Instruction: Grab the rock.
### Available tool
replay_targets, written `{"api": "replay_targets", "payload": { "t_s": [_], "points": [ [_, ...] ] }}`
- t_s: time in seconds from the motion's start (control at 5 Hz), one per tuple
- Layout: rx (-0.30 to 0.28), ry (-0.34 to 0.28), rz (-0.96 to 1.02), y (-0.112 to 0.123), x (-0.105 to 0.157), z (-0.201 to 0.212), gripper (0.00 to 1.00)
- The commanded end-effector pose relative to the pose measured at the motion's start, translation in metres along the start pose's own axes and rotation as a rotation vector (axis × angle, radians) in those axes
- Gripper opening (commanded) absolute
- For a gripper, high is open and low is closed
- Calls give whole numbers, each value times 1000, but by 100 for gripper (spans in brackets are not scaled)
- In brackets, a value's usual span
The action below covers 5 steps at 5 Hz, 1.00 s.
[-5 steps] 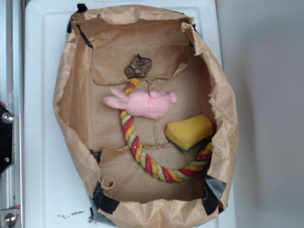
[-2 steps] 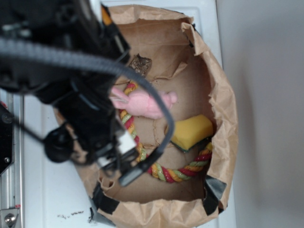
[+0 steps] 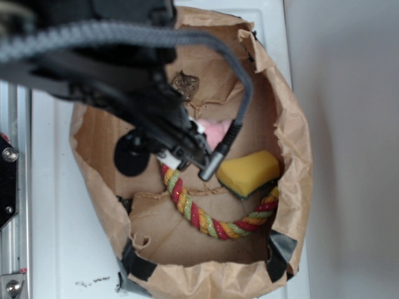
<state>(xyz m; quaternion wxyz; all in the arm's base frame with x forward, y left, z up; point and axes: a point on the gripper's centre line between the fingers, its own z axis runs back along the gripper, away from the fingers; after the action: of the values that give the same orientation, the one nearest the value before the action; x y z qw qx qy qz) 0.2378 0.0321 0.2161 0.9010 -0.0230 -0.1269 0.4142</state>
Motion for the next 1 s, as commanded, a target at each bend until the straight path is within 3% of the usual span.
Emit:
{"api": "replay_targets", "payload": {
  "t_s": [0.0, 0.2, 0.4, 0.6, 0.8],
  "points": [
    [-42, -44, -2, 5, 8, 19, 100],
    [-42, -44, -2, 5, 8, 19, 100],
    [-52, -135, 169, -3, 26, -2, 100],
    [-104, -162, 350, -13, 42, -14, 100],
    [-108, -206, 389, -18, 51, -32, 100]
  ]
}}
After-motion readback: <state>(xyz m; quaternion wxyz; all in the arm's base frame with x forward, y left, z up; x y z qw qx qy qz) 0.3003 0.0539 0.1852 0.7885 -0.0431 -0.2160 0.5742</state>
